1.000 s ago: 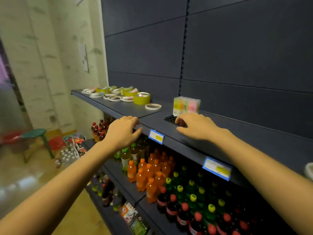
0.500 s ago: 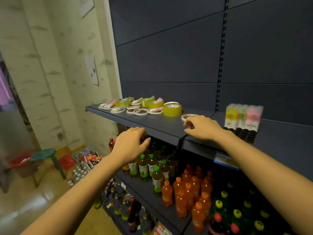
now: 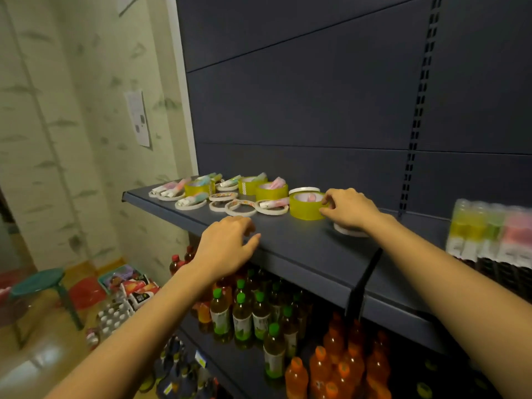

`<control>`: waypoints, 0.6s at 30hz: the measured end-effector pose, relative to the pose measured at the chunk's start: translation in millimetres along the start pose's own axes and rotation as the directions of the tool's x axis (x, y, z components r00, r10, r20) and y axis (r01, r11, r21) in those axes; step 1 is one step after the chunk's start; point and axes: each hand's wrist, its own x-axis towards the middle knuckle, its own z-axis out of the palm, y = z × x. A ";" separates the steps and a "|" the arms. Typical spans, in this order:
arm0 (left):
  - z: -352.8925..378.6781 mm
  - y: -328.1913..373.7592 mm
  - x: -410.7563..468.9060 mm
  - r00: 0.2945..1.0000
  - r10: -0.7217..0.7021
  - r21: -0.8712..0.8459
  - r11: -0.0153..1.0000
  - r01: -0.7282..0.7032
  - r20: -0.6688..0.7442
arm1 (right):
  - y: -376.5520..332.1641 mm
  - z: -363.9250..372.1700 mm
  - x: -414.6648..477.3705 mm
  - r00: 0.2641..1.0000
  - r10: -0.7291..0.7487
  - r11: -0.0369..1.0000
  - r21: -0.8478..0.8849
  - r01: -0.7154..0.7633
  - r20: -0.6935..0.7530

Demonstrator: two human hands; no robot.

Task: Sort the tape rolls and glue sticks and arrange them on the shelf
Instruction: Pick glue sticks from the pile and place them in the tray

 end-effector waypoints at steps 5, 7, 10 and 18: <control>16.6 -29.0 50.3 1.000 -0.004 0.003 1.000 0.004 0.007 | -5.9 13.2 62.0 1.000 0.009 0.999 -0.039 -0.010 -0.006; 25.0 -40.7 65.3 1.000 -0.019 -0.014 1.000 0.019 0.000 | -7.3 20.2 82.5 1.000 0.025 0.996 -0.081 -0.025 -0.009; 38.1 -55.7 84.4 1.000 -0.014 -0.030 0.999 0.015 0.016 | -8.4 32.6 103.8 0.998 0.066 0.981 -0.182 -0.061 0.023; 67.7 -70.6 145.2 0.994 0.109 -0.116 0.987 -0.108 0.004 | -11.7 32.9 129.0 0.988 0.156 0.970 -0.184 -0.156 -0.016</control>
